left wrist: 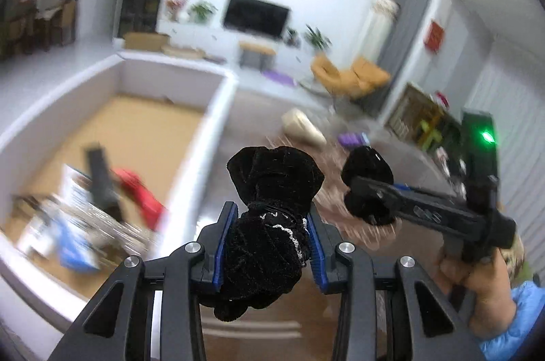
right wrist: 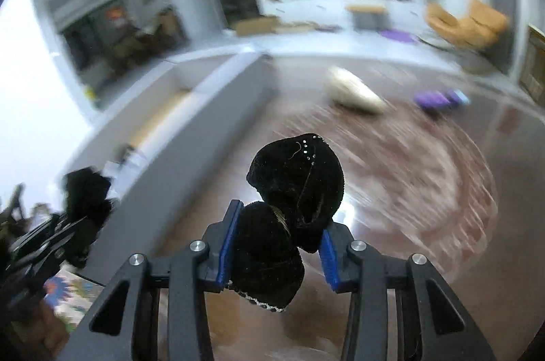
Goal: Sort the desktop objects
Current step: 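Open both tools over the bin, dropping the black hats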
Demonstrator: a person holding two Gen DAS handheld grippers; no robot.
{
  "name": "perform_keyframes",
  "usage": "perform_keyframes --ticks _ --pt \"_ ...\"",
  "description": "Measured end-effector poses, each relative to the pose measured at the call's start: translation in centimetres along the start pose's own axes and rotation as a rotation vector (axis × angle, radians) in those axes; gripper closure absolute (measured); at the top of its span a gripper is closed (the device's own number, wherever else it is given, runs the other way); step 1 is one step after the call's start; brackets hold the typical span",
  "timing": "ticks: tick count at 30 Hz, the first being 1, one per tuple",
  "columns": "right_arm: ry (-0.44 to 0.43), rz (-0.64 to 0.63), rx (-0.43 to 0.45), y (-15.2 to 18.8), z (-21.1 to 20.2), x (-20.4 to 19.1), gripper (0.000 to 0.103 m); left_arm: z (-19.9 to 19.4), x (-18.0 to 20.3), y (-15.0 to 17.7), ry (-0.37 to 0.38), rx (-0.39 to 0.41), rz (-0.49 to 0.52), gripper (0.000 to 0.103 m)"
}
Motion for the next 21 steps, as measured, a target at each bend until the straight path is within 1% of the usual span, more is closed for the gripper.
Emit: perform_keyframes --ticks 1,2,3,5,7,9,10,11,12,13,14,15,16,17,18,19,20,21 --pt "-0.041 -0.026 0.018 -1.4 -0.2 -1.8 0.061 -0.6 -1.1 -1.0 -0.016 0.019 -0.014 0.064" --pt "-0.092 -0.068 0.036 -3.1 -0.1 -4.5 0.061 -1.2 -2.7 -2.2 -0.052 0.045 -0.029 0.064" --pt "-0.127 -0.099 0.046 -4.0 0.0 -6.7 0.061 -1.7 -4.7 -3.4 -0.102 0.066 -0.041 0.064" --pt "-0.205 -0.160 0.056 -5.6 0.6 -10.9 0.061 -1.7 -9.1 -5.2 -0.192 0.070 -0.087 0.064" --pt "-0.261 -0.231 0.042 -6.7 2.3 -15.3 0.060 -1.3 -12.8 -6.3 -0.264 0.050 -0.129 0.064" --pt "-0.269 -0.292 0.024 -6.9 4.0 -18.3 0.060 -0.5 -16.0 -6.9 -0.336 0.022 -0.143 0.064" --pt "-0.255 -0.325 0.005 -7.1 5.5 -19.7 0.060 0.0 -17.2 -7.1 -0.371 0.007 -0.138 0.064" --pt "-0.244 -0.344 -0.021 -7.2 6.9 -20.5 0.057 0.8 -18.4 -7.2 -0.401 -0.030 -0.128 0.063" --pt "-0.235 -0.354 -0.050 -7.1 8.3 -20.9 0.052 1.6 -19.2 -7.0 -0.421 -0.067 -0.120 0.062" --pt "-0.225 -0.359 -0.076 -6.9 9.3 -21.2 0.048 2.5 -20.0 -6.8 -0.448 -0.110 -0.111 0.055" --pt "-0.205 -0.362 -0.112 -6.7 10.7 -21.4 0.039 3.5 -20.7 -6.3 -0.487 -0.157 -0.100 0.046" --pt "-0.190 -0.363 -0.137 -6.5 11.6 -21.4 0.038 4.1 -21.2 -6.0 -0.518 -0.181 -0.092 0.043" --pt "-0.188 -0.356 -0.144 -6.3 11.9 -21.2 0.038 4.4 -21.5 -5.6 -0.542 -0.192 -0.084 0.039" --pt "-0.199 -0.343 -0.130 -6.2 11.5 -20.8 0.036 4.3 -21.4 -5.0 -0.553 -0.186 -0.076 0.038" --pt "-0.223 -0.324 -0.095 -6.1 10.6 -20.2 0.027 3.8 -21.3 -4.8 -0.557 -0.163 -0.074 0.037" --pt "-0.235 -0.314 -0.057 -6.0 9.7 -19.4 0.021 3.3 -21.1 -4.6 -0.556 -0.137 -0.077 0.029" --pt "-0.230 -0.311 -0.023 -5.9 8.8 -18.9 0.013 2.7 -20.8 -4.4 -0.549 -0.109 -0.085 0.021" --pt "-0.210 -0.311 0.031 -5.6 7.3 -17.9 0.008 2.3 -20.6 -4.2 -0.539 -0.088 -0.091 0.018"
Point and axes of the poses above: each gripper's, at about its wrist camera, not at the fingertips, and z roughly the way its jaws point, x to its right, y to its underside, the point moved 4 cm from there along z, roughly the way its jaws point, and after that the axes turned 9 degrees about -z, right-handed, at the moved point
